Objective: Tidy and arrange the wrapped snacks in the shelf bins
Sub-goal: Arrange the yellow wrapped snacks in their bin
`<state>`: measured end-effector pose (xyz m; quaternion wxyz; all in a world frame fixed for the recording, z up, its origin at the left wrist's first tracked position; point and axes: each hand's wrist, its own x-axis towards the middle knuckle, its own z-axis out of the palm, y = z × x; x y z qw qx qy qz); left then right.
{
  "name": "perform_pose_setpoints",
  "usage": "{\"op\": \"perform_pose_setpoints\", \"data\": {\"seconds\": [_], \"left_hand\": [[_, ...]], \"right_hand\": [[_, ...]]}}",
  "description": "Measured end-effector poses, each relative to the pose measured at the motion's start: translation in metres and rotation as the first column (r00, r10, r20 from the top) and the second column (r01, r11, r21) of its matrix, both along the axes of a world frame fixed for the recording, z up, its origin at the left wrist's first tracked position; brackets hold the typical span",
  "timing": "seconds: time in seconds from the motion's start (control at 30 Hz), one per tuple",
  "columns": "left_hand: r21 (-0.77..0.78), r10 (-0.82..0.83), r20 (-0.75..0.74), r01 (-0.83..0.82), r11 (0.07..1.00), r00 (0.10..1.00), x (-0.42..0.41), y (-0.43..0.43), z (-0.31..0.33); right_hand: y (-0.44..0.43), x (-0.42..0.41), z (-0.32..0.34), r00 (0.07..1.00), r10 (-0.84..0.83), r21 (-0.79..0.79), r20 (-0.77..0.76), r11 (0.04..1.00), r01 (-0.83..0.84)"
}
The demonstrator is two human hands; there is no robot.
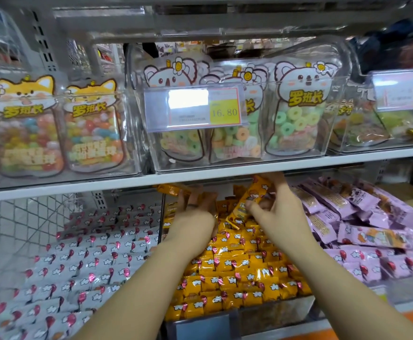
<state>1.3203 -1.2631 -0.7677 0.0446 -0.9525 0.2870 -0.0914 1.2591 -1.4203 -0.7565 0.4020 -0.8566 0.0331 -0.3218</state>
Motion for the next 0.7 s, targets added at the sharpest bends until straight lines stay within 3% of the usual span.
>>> {"op": "perform_pose_setpoints", "data": {"seconds": [0.13, 0.27, 0.43, 0.7], "left_hand": [[-0.028, 0.040, -0.072, -0.043, 0.999, 0.997, 0.001, 0.009, 0.006], [-0.028, 0.049, 0.006, -0.049, 0.998, 0.999, 0.006, 0.031, 0.016], [0.029, 0.066, -0.006, -0.065, 0.997, 0.998, 0.008, 0.044, 0.007], [0.076, 0.064, 0.050, -0.068, 0.995, 0.997, 0.014, 0.040, -0.001]], "right_hand": [[0.003, 0.002, -0.001, 0.998, 0.056, 0.082, -0.005, 0.995, -0.055], [0.009, 0.007, -0.004, 0.988, 0.152, 0.168, -0.025, 0.975, -0.146], [0.027, 0.020, -0.011, 0.972, 0.217, 0.205, -0.091, 0.959, -0.195], [0.027, 0.030, -0.018, 0.965, 0.211, 0.232, -0.152, 0.957, -0.173]]}}
